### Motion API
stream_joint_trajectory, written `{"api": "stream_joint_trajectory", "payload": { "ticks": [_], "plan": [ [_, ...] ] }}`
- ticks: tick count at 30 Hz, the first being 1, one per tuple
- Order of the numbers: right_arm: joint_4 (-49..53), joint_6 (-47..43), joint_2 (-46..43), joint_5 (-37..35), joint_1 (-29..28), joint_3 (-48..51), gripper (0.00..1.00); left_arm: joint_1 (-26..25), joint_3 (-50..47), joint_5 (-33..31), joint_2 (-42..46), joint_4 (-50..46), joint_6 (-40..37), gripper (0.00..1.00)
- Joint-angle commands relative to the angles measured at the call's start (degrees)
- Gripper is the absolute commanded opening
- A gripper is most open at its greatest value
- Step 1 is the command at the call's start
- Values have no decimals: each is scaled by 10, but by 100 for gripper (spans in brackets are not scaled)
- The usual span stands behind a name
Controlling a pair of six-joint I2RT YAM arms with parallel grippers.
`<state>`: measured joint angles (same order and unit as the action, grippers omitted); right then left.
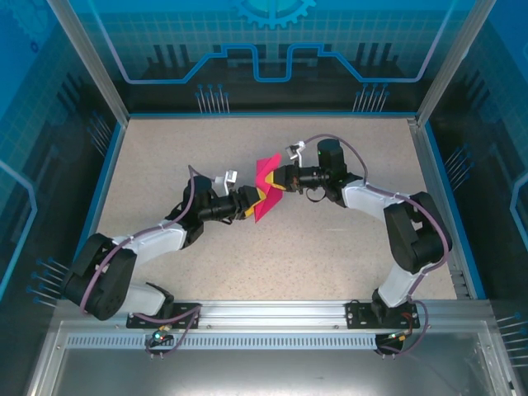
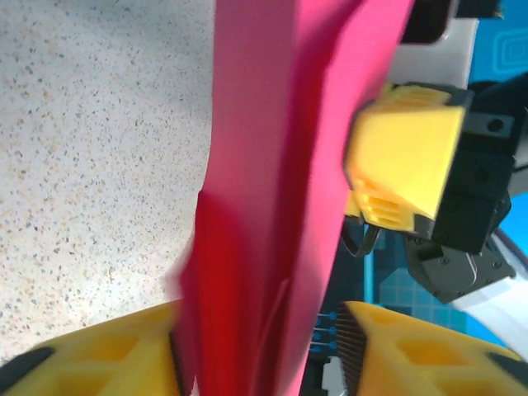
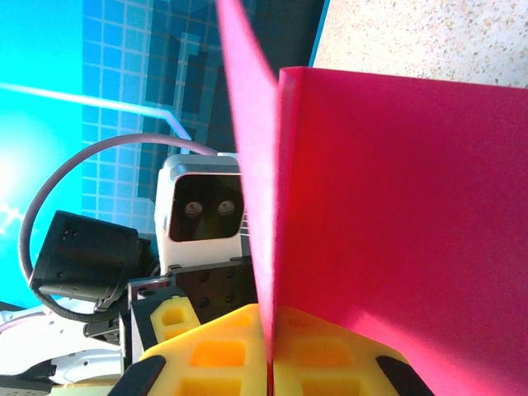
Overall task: Fold a paper plane with a square sheet of paper (pick it up from the middle)
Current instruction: Turn over the paper at the center of the table.
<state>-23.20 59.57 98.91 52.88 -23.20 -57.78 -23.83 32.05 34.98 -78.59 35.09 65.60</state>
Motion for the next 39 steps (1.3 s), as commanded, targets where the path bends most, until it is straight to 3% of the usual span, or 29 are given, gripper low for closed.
{"api": "stream_joint_trajectory", "payload": {
  "ticks": [1,11,15,17,22,26,32,39],
  "plan": [
    [-2,5,13,15,-1,-10,7,-2,-7,0,18,36,-7,42],
    [-3,9,12,17,3,-2,10,-2,-3,-15,25,-1,-15,6],
    [66,-34,-15,-3,17,0,30,-2,16,-33,39,-92,-62,3],
    [162,-90,-45,-40,33,-1,40,-2,44,-68,55,-215,-124,4],
    [360,-209,-147,-216,75,13,67,-17,141,-244,81,-525,-280,6],
    [449,-251,-221,-386,79,29,77,-72,227,-441,49,-697,-353,7],
    [476,-249,-288,-497,82,66,86,-139,346,-696,-71,-863,-337,8],
    [475,-242,-326,-529,92,106,92,-187,450,-854,-245,-985,-258,9]
  ]
}}
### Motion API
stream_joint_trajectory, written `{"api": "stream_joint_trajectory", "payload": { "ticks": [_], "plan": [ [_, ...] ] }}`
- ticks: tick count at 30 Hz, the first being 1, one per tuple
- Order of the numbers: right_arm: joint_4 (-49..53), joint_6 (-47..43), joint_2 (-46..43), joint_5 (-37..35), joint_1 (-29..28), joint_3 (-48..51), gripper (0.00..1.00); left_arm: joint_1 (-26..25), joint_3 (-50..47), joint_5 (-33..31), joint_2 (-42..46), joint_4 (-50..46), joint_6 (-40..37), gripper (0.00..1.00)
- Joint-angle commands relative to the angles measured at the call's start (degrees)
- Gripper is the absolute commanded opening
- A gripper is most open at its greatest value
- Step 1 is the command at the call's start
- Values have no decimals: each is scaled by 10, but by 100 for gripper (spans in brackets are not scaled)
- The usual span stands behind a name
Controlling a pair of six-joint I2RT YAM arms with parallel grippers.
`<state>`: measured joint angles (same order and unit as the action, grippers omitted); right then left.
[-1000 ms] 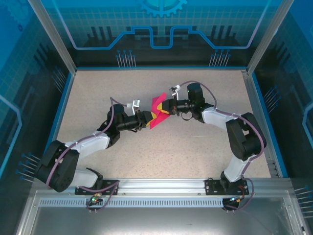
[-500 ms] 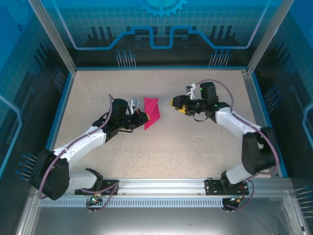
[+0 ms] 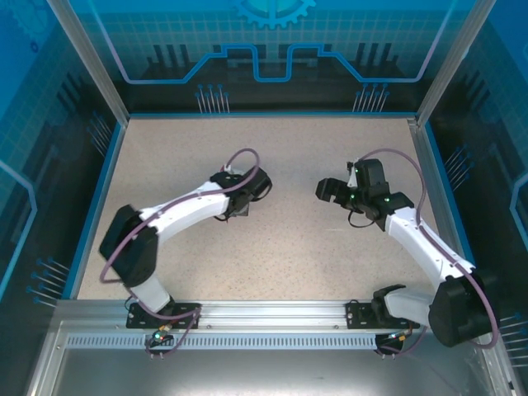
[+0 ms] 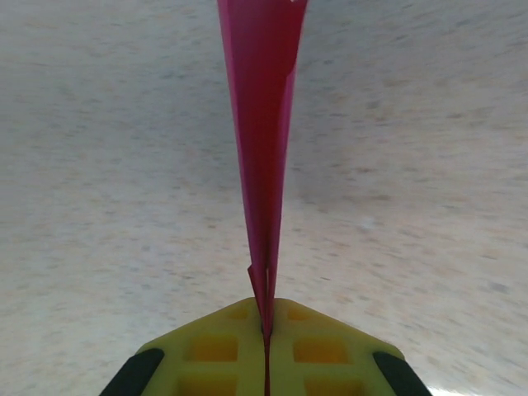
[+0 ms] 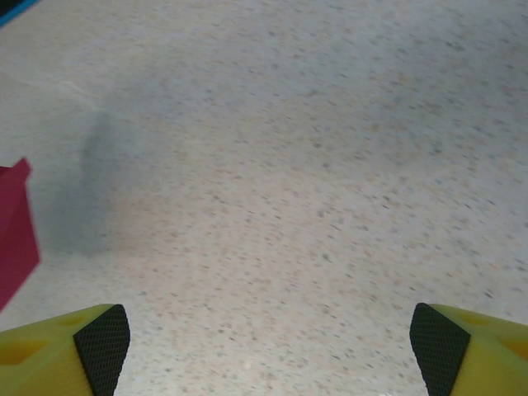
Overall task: Fold a paper plane with a square sheet of paper (pick it up from the middle)
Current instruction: Turn over the paper at the center of the table, then move the paper to the center of the table.
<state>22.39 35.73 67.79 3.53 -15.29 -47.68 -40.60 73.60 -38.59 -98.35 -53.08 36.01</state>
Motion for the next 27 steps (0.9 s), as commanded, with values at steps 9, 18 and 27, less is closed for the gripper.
{"api": "stream_joint_trajectory", "payload": {
  "ticks": [9,18,27],
  "plan": [
    [31,13,-21,-34,37,21,92,-65,111,-53,-190,-61,48,16],
    [21,-14,-13,6,38,22,86,-31,25,169,-81,129,3,61],
    [14,-4,107,-51,-115,-67,82,131,-194,408,138,340,44,89]
  ]
}}
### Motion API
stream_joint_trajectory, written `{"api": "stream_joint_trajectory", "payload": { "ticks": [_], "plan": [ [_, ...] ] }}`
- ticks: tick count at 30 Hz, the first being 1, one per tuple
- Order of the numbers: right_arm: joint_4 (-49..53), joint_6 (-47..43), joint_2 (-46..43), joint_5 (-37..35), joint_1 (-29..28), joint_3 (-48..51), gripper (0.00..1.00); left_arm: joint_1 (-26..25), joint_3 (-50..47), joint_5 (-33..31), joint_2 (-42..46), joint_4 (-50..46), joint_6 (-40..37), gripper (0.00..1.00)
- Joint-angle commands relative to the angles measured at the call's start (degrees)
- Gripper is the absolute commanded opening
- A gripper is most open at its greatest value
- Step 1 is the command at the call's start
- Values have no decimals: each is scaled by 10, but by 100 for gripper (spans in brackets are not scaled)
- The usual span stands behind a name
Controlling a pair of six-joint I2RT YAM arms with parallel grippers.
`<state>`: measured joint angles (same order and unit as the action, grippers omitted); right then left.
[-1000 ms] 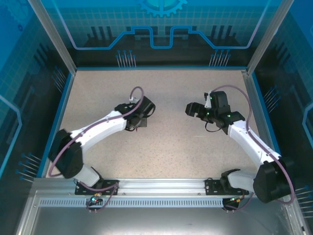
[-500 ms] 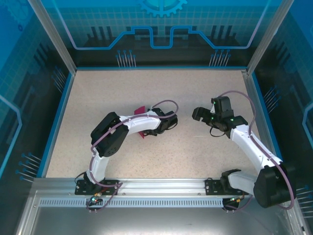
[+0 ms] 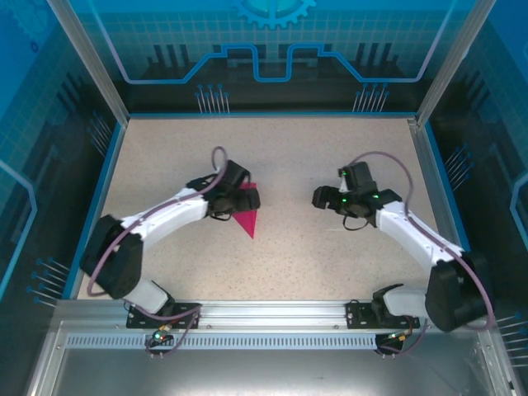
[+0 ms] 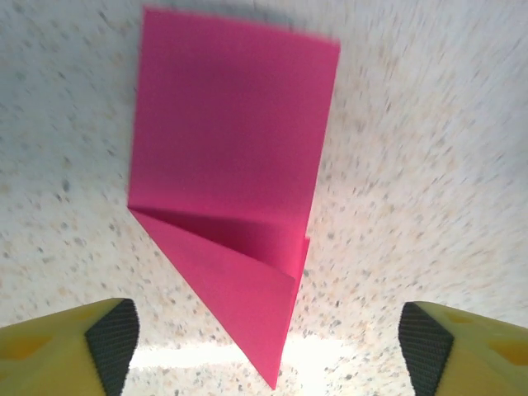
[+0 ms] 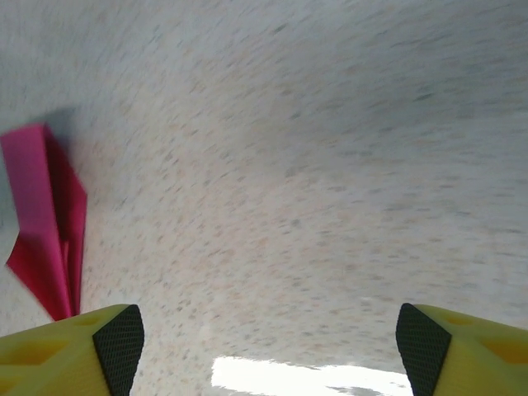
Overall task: Fold a paper plane with a square sheet of paper (pick it up from the middle)
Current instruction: Move the paper to the center of the table.
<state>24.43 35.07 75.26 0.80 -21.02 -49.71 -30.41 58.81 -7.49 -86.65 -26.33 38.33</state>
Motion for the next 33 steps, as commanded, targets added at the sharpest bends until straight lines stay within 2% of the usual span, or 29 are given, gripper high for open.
{"api": "stream_joint_trajectory", "payload": {
  "ticks": [1,5,9,14,18,26,33],
  "plan": [
    [-7,6,58,-32,-87,-66,80,44,-64,106,33,80,26,90],
    [-17,10,169,-23,-193,-162,66,119,-138,167,76,130,48,94],
    [-24,15,273,4,-253,-254,54,183,-189,182,120,141,70,98],
    [0,38,378,6,-311,-355,47,245,-231,180,169,126,90,98],
    [23,47,429,-15,-327,-399,47,263,-236,180,176,112,83,98],
    [113,5,505,-77,-330,-475,45,270,-237,177,165,113,79,98],
    [140,-33,529,-63,-329,-489,45,271,-232,179,152,112,77,99]
  ]
}}
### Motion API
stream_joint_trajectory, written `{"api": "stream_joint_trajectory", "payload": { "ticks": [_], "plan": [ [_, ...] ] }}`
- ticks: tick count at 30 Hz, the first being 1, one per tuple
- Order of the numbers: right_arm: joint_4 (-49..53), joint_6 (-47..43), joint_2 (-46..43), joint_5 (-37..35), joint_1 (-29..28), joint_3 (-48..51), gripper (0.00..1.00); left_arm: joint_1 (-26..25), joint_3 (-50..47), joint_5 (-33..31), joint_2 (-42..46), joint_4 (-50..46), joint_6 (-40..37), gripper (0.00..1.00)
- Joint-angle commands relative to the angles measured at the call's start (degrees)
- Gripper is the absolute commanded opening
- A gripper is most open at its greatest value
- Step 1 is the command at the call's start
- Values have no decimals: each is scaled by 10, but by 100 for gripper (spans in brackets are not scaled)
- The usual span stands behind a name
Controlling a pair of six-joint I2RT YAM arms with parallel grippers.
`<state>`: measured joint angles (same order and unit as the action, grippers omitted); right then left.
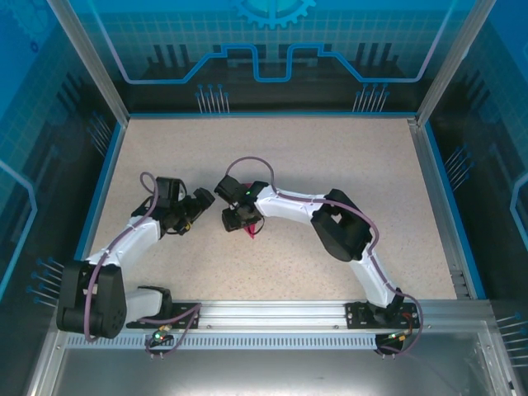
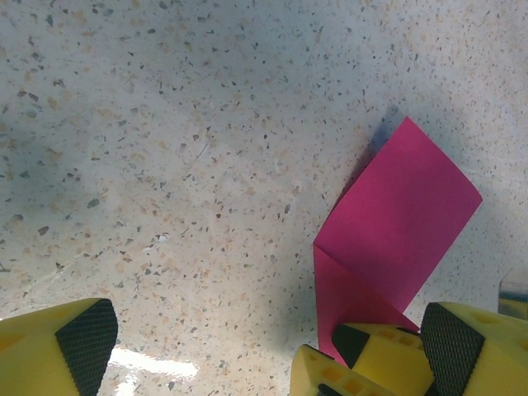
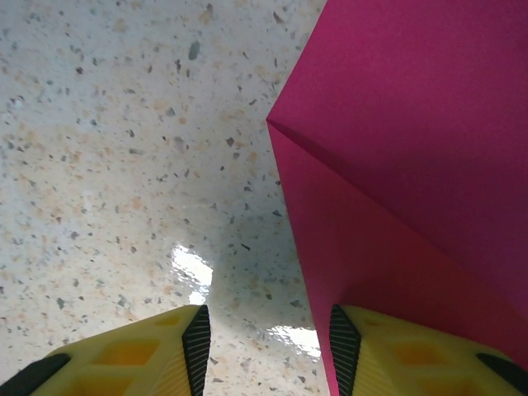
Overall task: Fold a paper plane with a square sheet of paper (pick it up from the middle)
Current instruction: Move the paper to the center of the table, then fold the wing for the fifth time at the center of the table.
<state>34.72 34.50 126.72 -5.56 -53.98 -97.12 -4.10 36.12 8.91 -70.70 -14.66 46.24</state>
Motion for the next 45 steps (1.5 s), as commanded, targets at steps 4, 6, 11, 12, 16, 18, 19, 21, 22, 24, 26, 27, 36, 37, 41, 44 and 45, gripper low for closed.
{"api": "stream_joint_trajectory", "payload": {
  "ticks": [4,6,11,12,16,18,19,21,22,24,26,27,36,37,41,44,45],
  "plan": [
    [36,-67,13,36,7,8,45,8,-3,22,-10,-5,-5,99],
    [25,-96,2,59,13,34,44,8,-3,29,-12,-5,-6,98],
    [-4,-214,-41,162,39,115,44,8,0,46,-13,-4,-13,98],
    [-4,-238,-53,169,46,133,44,8,1,52,-13,-4,-15,98],
    [-13,-308,-106,238,85,194,44,8,1,66,-12,-3,-17,98],
    [-20,-320,-136,241,103,214,44,8,-1,73,-12,1,-16,99],
    [-24,-320,-150,236,109,221,44,8,-3,76,-12,4,-13,98],
    [-32,-303,-175,219,114,226,45,8,-7,81,-11,9,-9,99],
    [-38,-287,-185,216,113,227,45,7,-9,81,-10,11,-5,98],
    [-55,-237,-205,182,103,227,45,7,-15,81,-5,13,1,98],
    [-70,-182,-217,127,85,226,44,7,-24,77,3,16,9,99],
    [-69,-140,-217,80,73,222,42,6,-29,75,8,18,14,99],
    [-50,25,-138,-52,19,172,36,-4,-42,81,22,24,24,98],
    [-49,28,-131,-54,19,169,36,-7,-41,82,22,25,23,98],
    [-43,29,-101,-43,24,152,36,-19,-40,83,18,31,23,99],
    [-50,27,-86,-12,29,151,37,-25,-42,83,18,38,26,98],
    [-52,25,-83,-1,31,151,37,-27,-43,84,17,40,27,98]
  ]
}}
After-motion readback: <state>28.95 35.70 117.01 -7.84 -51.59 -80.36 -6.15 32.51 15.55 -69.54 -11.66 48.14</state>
